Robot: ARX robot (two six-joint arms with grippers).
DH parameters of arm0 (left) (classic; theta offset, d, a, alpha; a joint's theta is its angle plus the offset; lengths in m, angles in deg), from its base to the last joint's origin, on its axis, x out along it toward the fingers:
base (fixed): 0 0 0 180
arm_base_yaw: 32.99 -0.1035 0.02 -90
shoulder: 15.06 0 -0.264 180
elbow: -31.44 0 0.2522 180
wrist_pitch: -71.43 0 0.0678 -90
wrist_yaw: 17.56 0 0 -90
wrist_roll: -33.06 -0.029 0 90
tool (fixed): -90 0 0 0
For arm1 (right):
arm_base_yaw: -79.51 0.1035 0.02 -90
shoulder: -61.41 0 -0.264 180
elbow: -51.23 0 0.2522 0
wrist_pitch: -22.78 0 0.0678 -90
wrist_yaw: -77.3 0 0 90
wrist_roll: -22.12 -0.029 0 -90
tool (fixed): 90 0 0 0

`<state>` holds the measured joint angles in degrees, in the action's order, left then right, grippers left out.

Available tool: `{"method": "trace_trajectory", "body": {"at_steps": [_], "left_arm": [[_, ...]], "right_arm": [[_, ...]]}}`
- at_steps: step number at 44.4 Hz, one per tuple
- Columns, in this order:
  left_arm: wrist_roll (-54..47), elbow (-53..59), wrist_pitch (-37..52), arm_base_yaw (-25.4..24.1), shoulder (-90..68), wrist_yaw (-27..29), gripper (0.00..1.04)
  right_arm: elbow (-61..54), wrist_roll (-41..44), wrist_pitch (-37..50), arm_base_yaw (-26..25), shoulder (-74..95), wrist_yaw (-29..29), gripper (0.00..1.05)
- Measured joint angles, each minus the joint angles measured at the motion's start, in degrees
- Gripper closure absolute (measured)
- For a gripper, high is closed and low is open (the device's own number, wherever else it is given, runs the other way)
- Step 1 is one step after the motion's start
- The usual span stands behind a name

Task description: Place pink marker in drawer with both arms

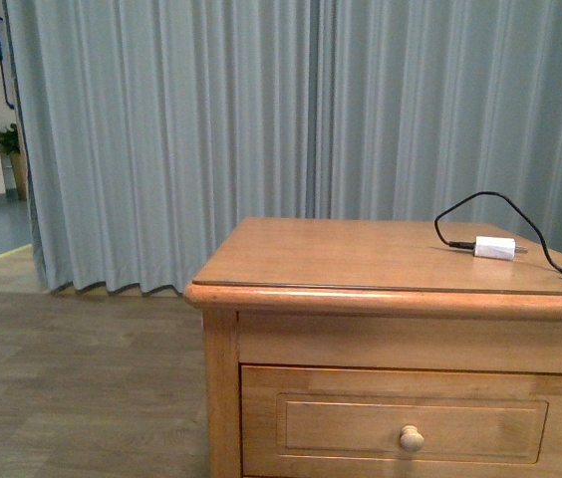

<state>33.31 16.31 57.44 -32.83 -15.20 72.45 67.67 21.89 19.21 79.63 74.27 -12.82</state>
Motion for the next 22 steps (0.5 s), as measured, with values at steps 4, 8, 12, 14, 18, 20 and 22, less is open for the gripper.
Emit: {"method": "trace_trajectory", "body": {"at_steps": [4, 8, 12, 14, 18, 20, 22], "left_arm": [[-0.02, 0.00, 0.00, 0.00, 0.00, 0.00, 0.06], [0.00, 0.00, 0.00, 0.00, 0.00, 0.00, 0.06], [0.00, 0.00, 0.00, 0.00, 0.00, 0.00, 0.06], [-0.02, 0.00, 0.00, 0.00, 0.02, 0.00, 0.06], [-0.02, 0.00, 0.00, -0.02, 0.04, 0.00, 0.06], [-0.02, 0.00, 0.00, 0.00, 0.04, 0.00, 0.06], [-0.02, 0.00, 0.00, 0.00, 0.04, -0.02, 0.06]], "right_arm": [[-0.57, 0.02, -0.87, 0.00, -1.44, 0.00, 1.03], [-2.32, 0.02, -4.07, 0.00, -5.75, 0.00, 1.03], [-2.34, 0.02, -9.75, 0.00, -10.95, 0.02, 1.03], [-2.32, 0.02, -9.86, 0.00, -12.55, 0.02, 1.03], [-2.34, 0.02, -10.12, 0.00, -12.57, 0.02, 1.03], [-2.34, 0.02, -10.16, 0.00, -12.63, 0.02, 1.03], [-2.34, 0.02, -10.16, 0.00, -12.63, 0.02, 1.03]]}}
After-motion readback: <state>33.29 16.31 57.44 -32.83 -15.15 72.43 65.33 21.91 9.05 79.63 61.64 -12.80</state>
